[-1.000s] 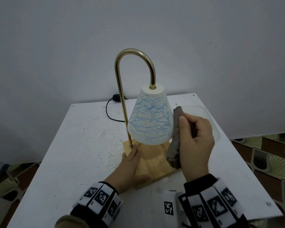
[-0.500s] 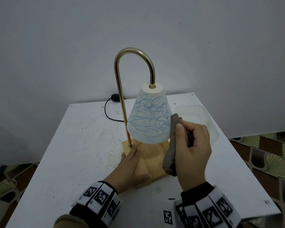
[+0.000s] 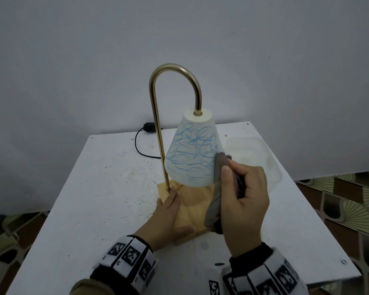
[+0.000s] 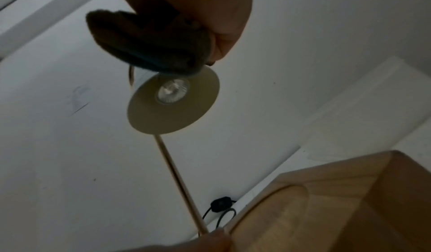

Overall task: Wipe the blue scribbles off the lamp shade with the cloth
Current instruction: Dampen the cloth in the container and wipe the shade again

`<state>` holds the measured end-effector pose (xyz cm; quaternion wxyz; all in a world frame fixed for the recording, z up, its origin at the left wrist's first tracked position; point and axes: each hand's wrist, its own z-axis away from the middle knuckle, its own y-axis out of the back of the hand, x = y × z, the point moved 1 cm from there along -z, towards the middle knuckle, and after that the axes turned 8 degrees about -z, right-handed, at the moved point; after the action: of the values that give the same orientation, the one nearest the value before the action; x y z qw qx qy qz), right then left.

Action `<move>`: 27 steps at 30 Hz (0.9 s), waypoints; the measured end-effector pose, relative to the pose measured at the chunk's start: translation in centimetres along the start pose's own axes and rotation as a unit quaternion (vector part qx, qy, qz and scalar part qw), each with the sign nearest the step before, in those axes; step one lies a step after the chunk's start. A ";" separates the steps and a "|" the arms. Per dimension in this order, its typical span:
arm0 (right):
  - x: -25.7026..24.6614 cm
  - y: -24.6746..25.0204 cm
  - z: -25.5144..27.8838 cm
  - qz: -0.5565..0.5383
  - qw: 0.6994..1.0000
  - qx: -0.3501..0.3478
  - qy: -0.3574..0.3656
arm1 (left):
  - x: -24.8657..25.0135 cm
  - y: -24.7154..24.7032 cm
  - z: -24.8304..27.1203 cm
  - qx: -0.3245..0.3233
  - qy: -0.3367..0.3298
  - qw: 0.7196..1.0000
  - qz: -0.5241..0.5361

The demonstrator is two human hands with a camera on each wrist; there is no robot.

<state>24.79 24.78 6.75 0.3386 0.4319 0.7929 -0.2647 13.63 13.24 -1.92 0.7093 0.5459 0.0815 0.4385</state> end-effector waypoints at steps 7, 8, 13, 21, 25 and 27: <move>0.4 -0.7 -3.8 -0.045 0.996 0.023 -0.075 | 0.9 0.6 0.8 -0.022 0.011 1.000 0.002; -0.2 -1.0 -3.9 -0.057 0.996 0.023 -0.062 | 0.9 0.6 0.8 -0.023 0.012 1.000 0.003; -1.8 -1.4 -1.7 -0.056 0.998 0.009 -0.005 | 0.4 0.3 0.3 -0.014 0.004 1.000 0.018; 0.0 0.2 -2.0 -0.066 0.995 -0.025 -0.069 | 1.0 0.7 1.0 -0.025 0.013 1.000 0.010; -0.2 0.6 -0.9 -0.057 0.991 -0.106 -0.052 | 1.1 0.8 0.9 -0.025 0.014 0.999 0.013; 0.0 0.7 -0.6 -0.038 0.992 -0.111 -0.040 | 1.1 0.8 1.0 -0.025 0.014 1.000 0.012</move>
<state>25.21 25.53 7.04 0.4062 0.3501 0.8189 -0.2045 14.45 13.37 -0.42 0.7162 0.5231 0.0740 0.4560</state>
